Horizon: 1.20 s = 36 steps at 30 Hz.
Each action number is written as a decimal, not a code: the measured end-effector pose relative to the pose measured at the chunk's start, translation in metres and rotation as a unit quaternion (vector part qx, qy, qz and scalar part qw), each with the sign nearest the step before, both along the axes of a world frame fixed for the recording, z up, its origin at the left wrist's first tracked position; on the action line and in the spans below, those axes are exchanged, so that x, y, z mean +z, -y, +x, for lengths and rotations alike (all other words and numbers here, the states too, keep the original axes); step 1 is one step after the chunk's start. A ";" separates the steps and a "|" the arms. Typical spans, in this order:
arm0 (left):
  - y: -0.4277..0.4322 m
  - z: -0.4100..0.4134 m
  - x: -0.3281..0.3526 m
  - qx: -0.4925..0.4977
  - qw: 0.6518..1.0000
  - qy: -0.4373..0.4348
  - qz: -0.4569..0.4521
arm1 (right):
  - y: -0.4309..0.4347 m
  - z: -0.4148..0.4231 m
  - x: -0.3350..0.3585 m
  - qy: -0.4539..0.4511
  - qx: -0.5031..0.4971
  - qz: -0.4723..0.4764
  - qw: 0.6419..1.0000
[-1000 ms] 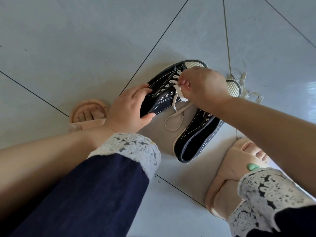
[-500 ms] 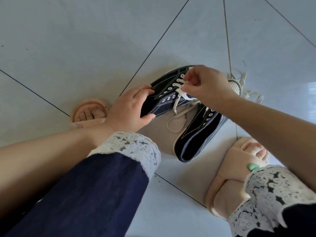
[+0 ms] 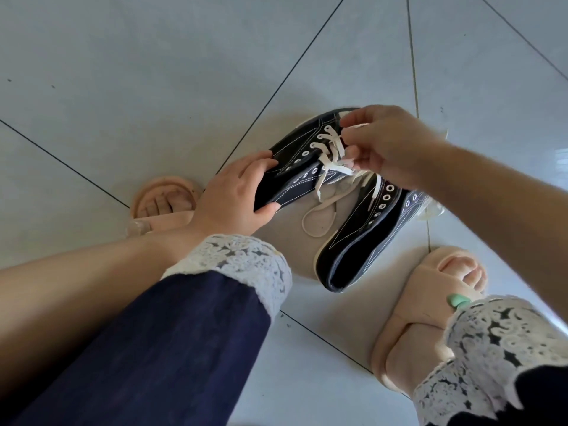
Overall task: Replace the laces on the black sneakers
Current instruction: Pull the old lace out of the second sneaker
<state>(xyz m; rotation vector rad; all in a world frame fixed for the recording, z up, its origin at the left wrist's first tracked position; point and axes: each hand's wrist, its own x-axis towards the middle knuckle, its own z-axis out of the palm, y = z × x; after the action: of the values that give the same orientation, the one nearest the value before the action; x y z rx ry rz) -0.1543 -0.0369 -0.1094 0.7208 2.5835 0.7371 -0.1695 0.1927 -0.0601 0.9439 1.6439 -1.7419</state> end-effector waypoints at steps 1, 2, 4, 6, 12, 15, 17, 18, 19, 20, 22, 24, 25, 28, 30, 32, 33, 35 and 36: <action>0.000 0.001 0.001 0.002 1.000 -0.001 0.001 | -0.008 -0.007 0.005 0.024 0.026 -0.036 0.999; 0.001 0.001 0.001 0.001 1.000 -0.004 0.004 | -0.016 -0.014 0.010 0.035 0.045 -0.057 0.997; 0.001 0.002 0.002 -0.007 1.000 -0.011 0.008 | -0.030 -0.025 0.018 0.015 0.085 -0.023 0.996; 0.000 0.002 0.002 -0.003 1.000 -0.014 0.004 | -0.032 -0.028 0.021 -0.041 0.136 0.070 0.987; -0.005 -0.001 0.002 0.015 1.000 0.005 -0.014 | -0.009 0.005 0.002 -0.106 0.153 0.143 0.972; -0.004 -0.001 0.001 0.011 1.000 0.008 -0.021 | -0.004 0.021 -0.008 -0.187 0.262 0.301 0.898; -0.004 -0.002 0.001 0.011 1.000 0.009 -0.026 | -0.004 0.022 -0.010 -0.234 0.317 0.357 0.847; -0.004 -0.002 0.001 0.012 1.000 0.008 -0.025 | -0.005 0.021 -0.010 -0.246 0.342 0.378 0.824; -0.004 -0.002 0.001 0.013 1.000 0.006 -0.024 | -0.007 0.020 -0.013 -0.253 0.369 0.401 0.799; -0.004 -0.002 0.001 0.012 1.000 0.004 -0.022 | -0.008 0.019 -0.015 -0.255 0.396 0.427 0.772; -0.004 -0.001 0.002 0.012 1.000 -0.002 -0.019 | -0.016 0.013 -0.017 -0.243 0.426 0.482 0.726; -0.004 -0.001 0.001 0.011 1.000 -0.007 -0.017 | -0.034 -0.001 -0.013 -0.234 0.355 0.532 0.732; -0.004 0.000 0.001 0.010 1.000 -0.009 -0.017 | -0.045 -0.010 -0.009 -0.232 0.281 0.549 0.752; -0.004 -0.001 0.001 0.005 1.000 -0.009 -0.016 | -0.078 -0.029 0.005 -0.180 0.072 0.508 0.839; -0.005 -0.001 0.002 0.004 1.000 -0.008 -0.017 | -0.080 -0.027 0.006 -0.154 0.065 0.491 0.855; -0.005 -0.001 0.001 0.005 1.000 -0.008 -0.018 | -0.058 -0.015 0.004 -0.172 0.144 0.490 0.842; -0.005 -0.001 0.001 0.006 1.000 -0.007 -0.019 | -0.043 -0.007 0.004 -0.204 0.184 0.473 0.837; -0.004 -0.002 0.001 0.006 1.000 -0.004 -0.020 | -0.015 0.007 0.001 -0.256 0.265 0.421 0.829; -0.005 -0.002 0.001 0.006 1.000 -0.002 -0.020 | -0.006 0.012 -0.001 -0.259 0.296 0.401 0.827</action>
<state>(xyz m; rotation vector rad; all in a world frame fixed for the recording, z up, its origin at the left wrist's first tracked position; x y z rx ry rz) -0.1562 -0.0323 -0.1085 0.6960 2.6002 0.6850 -0.1579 0.1988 -0.0607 0.1562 2.7537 -0.8740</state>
